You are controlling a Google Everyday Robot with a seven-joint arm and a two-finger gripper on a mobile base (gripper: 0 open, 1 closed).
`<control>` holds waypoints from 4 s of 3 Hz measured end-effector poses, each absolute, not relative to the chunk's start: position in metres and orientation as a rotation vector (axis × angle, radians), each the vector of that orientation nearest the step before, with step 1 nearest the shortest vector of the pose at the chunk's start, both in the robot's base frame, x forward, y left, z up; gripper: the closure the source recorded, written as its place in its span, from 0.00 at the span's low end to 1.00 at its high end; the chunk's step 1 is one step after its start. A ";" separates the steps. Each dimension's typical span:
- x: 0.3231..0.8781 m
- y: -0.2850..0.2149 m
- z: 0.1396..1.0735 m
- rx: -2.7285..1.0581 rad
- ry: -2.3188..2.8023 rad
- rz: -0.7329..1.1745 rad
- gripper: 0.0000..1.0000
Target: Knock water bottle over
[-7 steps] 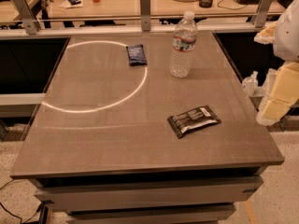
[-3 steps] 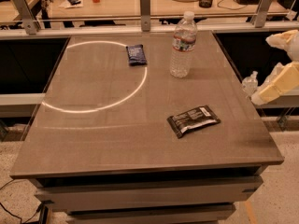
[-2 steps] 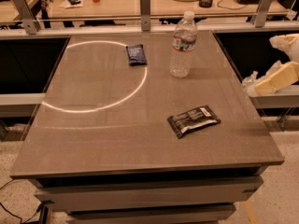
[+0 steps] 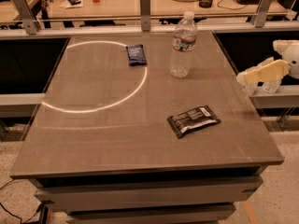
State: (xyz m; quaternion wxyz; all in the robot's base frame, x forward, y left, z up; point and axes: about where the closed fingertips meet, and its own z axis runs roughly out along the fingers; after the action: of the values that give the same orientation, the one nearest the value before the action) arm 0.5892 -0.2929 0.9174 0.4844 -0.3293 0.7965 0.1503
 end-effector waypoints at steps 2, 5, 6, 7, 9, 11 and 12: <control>0.627 -0.276 0.915 -0.725 1.731 0.540 0.00; 0.648 -0.255 0.908 -0.780 1.669 0.631 0.00; 0.662 -0.231 0.907 -0.808 1.649 0.707 0.00; 0.672 -0.199 0.906 -0.870 1.618 0.780 0.00; 0.688 -0.146 0.897 -0.973 1.544 0.867 0.00; 0.703 -0.115 0.892 -1.014 1.511 0.881 0.18; 0.708 -0.109 0.892 -1.022 1.511 0.869 0.39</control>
Offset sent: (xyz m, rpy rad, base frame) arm 0.0545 0.0214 -0.0012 0.3137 -0.2080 0.1520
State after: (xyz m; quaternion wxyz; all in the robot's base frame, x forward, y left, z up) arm 0.7081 -0.1093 0.8920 0.5318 -0.4283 0.6333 0.3643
